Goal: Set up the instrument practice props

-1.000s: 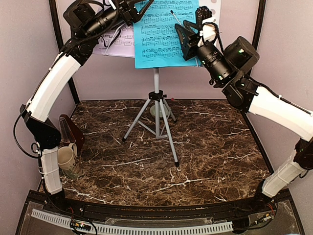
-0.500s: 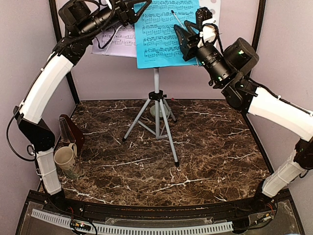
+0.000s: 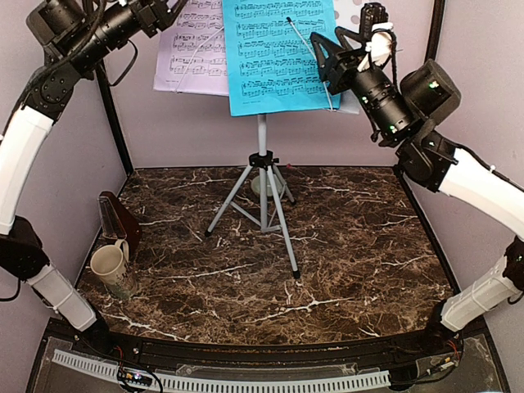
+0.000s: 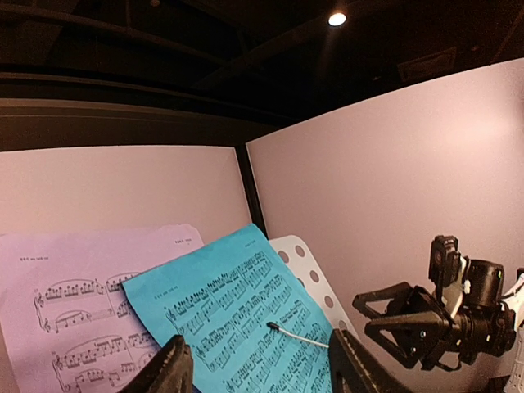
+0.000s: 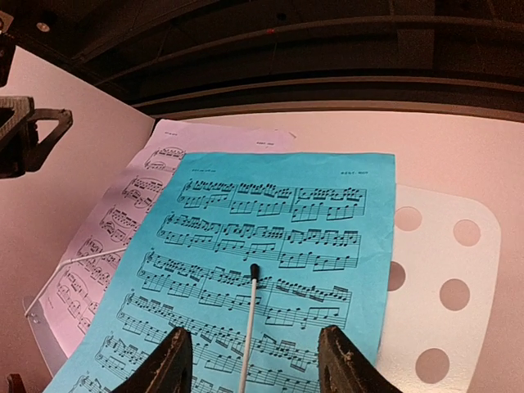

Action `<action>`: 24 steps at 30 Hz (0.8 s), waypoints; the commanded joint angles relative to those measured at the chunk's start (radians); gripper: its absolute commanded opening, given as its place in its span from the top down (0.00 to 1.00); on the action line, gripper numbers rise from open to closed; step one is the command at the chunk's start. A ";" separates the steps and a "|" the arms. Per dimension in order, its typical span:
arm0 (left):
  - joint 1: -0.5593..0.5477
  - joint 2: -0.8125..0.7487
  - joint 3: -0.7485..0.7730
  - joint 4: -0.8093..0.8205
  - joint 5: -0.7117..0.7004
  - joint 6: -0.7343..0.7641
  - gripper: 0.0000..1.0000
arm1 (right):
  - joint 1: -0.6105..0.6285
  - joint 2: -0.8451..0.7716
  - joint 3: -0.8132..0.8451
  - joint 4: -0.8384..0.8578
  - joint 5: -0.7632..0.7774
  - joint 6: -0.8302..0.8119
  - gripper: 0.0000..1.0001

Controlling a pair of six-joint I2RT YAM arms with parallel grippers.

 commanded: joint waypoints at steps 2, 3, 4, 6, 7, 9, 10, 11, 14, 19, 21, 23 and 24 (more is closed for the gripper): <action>-0.058 -0.145 -0.241 0.000 -0.039 -0.052 0.45 | 0.002 -0.061 0.012 -0.070 0.074 0.104 0.45; -0.067 -0.166 -0.282 0.001 -0.055 -0.062 0.46 | 0.002 -0.064 0.021 -0.095 0.091 0.118 0.45; -0.075 -0.185 -0.322 0.000 -0.078 -0.077 0.47 | 0.002 -0.068 0.028 -0.125 0.112 0.138 0.44; -0.084 -0.220 -0.413 0.013 -0.107 -0.109 0.50 | 0.001 -0.083 0.031 -0.185 0.144 0.176 0.43; -0.093 -0.234 -0.448 0.021 -0.118 -0.122 0.50 | 0.000 -0.092 0.028 -0.210 0.155 0.192 0.43; -0.108 -0.250 -0.507 0.033 -0.126 -0.147 0.50 | -0.004 -0.111 0.025 -0.267 0.178 0.238 0.40; -0.110 -0.259 -0.538 0.043 -0.101 -0.154 0.45 | -0.008 -0.119 0.025 -0.295 0.181 0.260 0.40; -0.113 -0.269 -0.571 0.074 -0.099 -0.178 0.40 | -0.010 -0.128 0.027 -0.330 0.180 0.284 0.38; -0.118 -0.284 -0.612 0.083 -0.130 -0.239 0.39 | -0.019 -0.153 0.033 -0.411 0.174 0.345 0.36; -0.131 -0.287 -0.655 0.075 -0.229 -0.300 0.40 | -0.053 -0.183 0.035 -0.501 0.103 0.431 0.38; -0.137 -0.273 -0.644 0.053 -0.256 -0.311 0.41 | -0.074 -0.185 0.035 -0.524 0.083 0.458 0.39; -0.143 -0.261 -0.635 0.043 -0.275 -0.332 0.44 | -0.094 -0.182 0.038 -0.542 0.059 0.481 0.40; -0.145 -0.255 -0.630 0.034 -0.285 -0.338 0.45 | -0.102 -0.182 0.036 -0.547 0.046 0.494 0.41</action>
